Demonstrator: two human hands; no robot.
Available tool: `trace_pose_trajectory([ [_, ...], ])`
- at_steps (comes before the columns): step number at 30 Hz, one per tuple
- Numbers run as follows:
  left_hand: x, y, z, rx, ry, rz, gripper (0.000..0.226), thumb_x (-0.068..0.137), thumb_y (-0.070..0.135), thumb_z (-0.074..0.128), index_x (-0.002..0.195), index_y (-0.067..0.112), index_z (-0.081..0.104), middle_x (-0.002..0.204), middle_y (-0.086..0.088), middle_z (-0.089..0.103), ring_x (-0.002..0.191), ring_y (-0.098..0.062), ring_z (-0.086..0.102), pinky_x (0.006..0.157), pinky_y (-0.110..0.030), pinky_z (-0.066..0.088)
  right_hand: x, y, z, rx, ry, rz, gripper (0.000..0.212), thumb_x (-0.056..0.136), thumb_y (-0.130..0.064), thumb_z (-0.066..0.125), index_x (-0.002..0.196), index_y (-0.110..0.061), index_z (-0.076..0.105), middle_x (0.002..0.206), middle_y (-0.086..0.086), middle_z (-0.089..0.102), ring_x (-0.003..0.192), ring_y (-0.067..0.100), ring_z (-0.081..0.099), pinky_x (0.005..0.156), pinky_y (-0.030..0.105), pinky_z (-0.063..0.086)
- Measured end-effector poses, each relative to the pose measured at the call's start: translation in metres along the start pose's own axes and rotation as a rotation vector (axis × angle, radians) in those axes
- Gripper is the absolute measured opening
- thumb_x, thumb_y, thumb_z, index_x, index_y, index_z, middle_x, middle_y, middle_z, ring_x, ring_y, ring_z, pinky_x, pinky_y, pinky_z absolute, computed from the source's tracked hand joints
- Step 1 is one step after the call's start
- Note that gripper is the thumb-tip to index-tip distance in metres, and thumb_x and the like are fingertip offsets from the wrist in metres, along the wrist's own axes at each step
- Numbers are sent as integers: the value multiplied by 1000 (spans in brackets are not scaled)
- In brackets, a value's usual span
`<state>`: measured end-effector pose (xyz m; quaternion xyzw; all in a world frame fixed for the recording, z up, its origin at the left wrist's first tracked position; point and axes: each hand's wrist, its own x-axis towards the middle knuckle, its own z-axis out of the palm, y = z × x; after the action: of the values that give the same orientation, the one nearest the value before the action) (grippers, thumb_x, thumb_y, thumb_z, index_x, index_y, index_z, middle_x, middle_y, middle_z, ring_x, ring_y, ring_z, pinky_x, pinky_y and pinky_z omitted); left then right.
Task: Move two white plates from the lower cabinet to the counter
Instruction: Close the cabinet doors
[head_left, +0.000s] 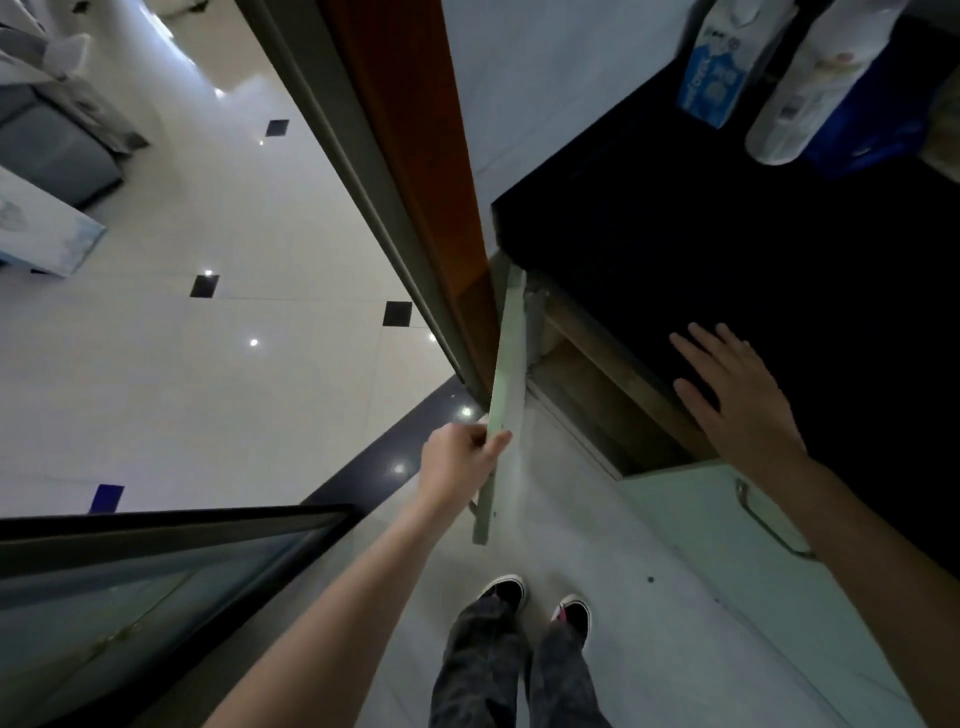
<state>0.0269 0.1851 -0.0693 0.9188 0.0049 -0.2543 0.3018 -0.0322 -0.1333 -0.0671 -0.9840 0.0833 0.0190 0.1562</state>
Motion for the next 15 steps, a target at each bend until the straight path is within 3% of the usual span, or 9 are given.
trace_pose_trajectory([
  [3, -12, 27, 30, -234, 1, -64, 47, 84, 47, 66, 69, 2, 69, 66, -16, 68, 55, -24, 58, 53, -36, 43, -17, 17, -5, -147, -4, -51, 59, 100, -51, 21, 152, -27, 31, 158, 1, 37, 147, 23, 26, 120, 40, 15],
  [6, -18, 48, 53, -404, 7, -108, 37, 81, 42, 68, 75, 5, 73, 76, -17, 73, 74, -35, 70, 70, -48, 57, -21, 18, -7, -142, -1, -1, 55, 100, -51, 26, 152, -33, 31, 157, -3, 38, 148, 22, 25, 120, 40, 12],
  [10, -17, 68, 78, -509, 1, -161, 16, 83, 37, 70, 84, 24, 78, 80, 2, 78, 72, -19, 74, 76, -40, 61, -21, 19, -6, -107, 0, 5, 53, 101, -52, 27, 152, -39, 27, 158, -9, 34, 149, 17, 20, 120, 34, 5],
  [13, -10, 77, 92, -647, -50, -207, 37, 86, 29, 71, 117, 9, 72, 105, -4, 76, 79, -15, 75, 84, -36, 61, -21, 21, -5, -114, 2, 11, 53, 101, -54, 25, 152, -42, 22, 159, -11, 31, 150, 15, 18, 121, 33, 3],
  [15, -8, 83, 100, -728, -54, -228, 44, 87, 26, 72, 125, 4, 66, 113, -9, 73, 77, -13, 74, 86, -36, 61, -20, 21, -3, -126, -2, 14, 53, 101, -55, 23, 152, -42, 21, 159, -12, 29, 150, 15, 17, 121, 32, 1],
])
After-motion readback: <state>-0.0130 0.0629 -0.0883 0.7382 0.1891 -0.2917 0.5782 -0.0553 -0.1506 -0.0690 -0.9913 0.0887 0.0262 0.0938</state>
